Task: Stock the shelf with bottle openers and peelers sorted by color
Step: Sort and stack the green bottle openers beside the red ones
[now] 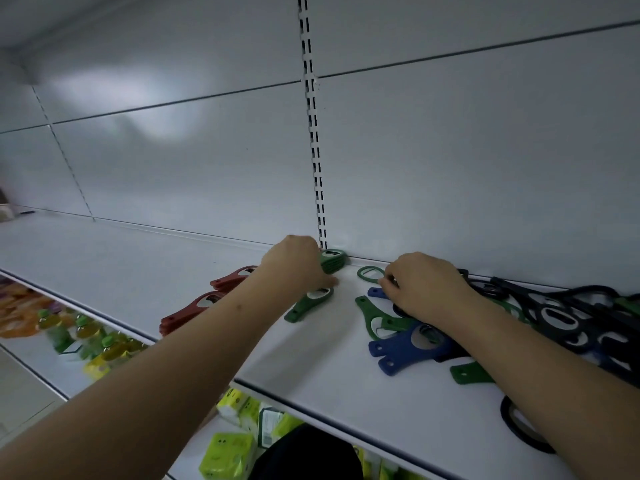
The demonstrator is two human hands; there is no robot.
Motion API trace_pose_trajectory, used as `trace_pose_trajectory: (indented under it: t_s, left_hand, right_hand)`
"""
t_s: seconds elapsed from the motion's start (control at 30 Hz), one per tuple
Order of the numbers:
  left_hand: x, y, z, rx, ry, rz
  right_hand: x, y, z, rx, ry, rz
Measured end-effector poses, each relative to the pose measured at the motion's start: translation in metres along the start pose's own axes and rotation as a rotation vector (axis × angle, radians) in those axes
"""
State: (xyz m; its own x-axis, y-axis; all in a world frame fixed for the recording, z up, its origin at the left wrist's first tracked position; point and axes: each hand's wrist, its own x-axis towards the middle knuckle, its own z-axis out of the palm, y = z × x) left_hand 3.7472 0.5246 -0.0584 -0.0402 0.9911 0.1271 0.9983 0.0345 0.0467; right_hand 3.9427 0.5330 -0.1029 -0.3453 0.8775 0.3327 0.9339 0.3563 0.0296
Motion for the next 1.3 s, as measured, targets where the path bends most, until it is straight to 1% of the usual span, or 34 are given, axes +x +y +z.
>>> trace_pose_trajectory:
  t_s: [0.03, 0.1, 0.2, 0.37, 0.47, 0.5, 0.53, 0.57, 0.6, 0.63, 0.7, 0.73, 0.83, 0.97, 1.07, 1.13, 1.3]
  left_hand:
    - [-0.005, -0.001, 0.006, 0.033, -0.032, 0.024]
    - [-0.01, -0.003, 0.015, 0.08, -0.034, 0.064]
    - [-0.012, -0.006, 0.016, 0.101, -0.003, 0.054]
    - [-0.014, -0.005, 0.012, 0.136, -0.014, 0.053]
    - [-0.019, -0.002, 0.004, 0.088, 0.051, 0.088]
    - [-0.021, 0.0, 0.0, 0.064, 0.083, 0.159]
    - [-0.022, 0.003, -0.002, 0.028, 0.09, 0.28]
    - [-0.022, 0.005, -0.004, -0.018, 0.058, 0.427]
    - [-0.023, 0.007, -0.004, -0.081, -0.007, 0.572]
    - [-0.023, 0.009, -0.003, -0.139, -0.104, 0.674]
    - [-0.021, 0.012, 0.005, -0.235, -0.277, 0.751]
    - [-0.019, 0.012, 0.01, -0.267, -0.318, 0.755]
    - [-0.013, 0.017, 0.014, -0.303, -0.366, 0.755]
    - [-0.009, 0.026, 0.009, -0.133, -0.422, 0.647]
    - [-0.007, 0.027, 0.007, -0.094, -0.456, 0.607]
    - [-0.007, 0.024, 0.005, -0.111, -0.45, 0.579]
    - [-0.012, 0.008, -0.01, 0.022, -0.338, 0.549]
  right_hand:
    - [0.0, -0.001, -0.001, -0.003, -0.004, 0.006]
    - [0.0, -0.001, -0.001, -0.014, -0.002, 0.015]
    - [0.0, -0.001, -0.002, -0.021, -0.013, 0.031]
    - [0.0, 0.001, -0.002, 0.01, -0.026, 0.05]
    - [0.001, 0.003, 0.0, 0.077, -0.009, 0.075]
    - [0.003, 0.004, 0.002, 0.071, -0.004, 0.091]
    - [0.006, 0.004, 0.004, 0.049, -0.01, 0.117]
    - [0.009, 0.004, 0.007, 0.03, -0.018, 0.156]
    - [0.013, 0.004, 0.01, 0.022, -0.03, 0.201]
    - [0.017, 0.003, 0.012, 0.034, -0.048, 0.244]
    - [0.026, 0.002, 0.012, 0.119, -0.123, 0.319]
    - [0.03, 0.002, 0.01, 0.172, -0.177, 0.351]
    - [0.036, 0.001, 0.0, 0.267, -0.312, 0.427]
    - [0.034, -0.004, -0.001, 0.208, -0.331, 0.405]
    - [0.03, -0.01, -0.001, 0.166, -0.337, 0.389]
    - [0.031, -0.012, -0.002, 0.162, -0.364, 0.398]
    - [0.035, -0.01, -0.005, 0.209, -0.425, 0.41]
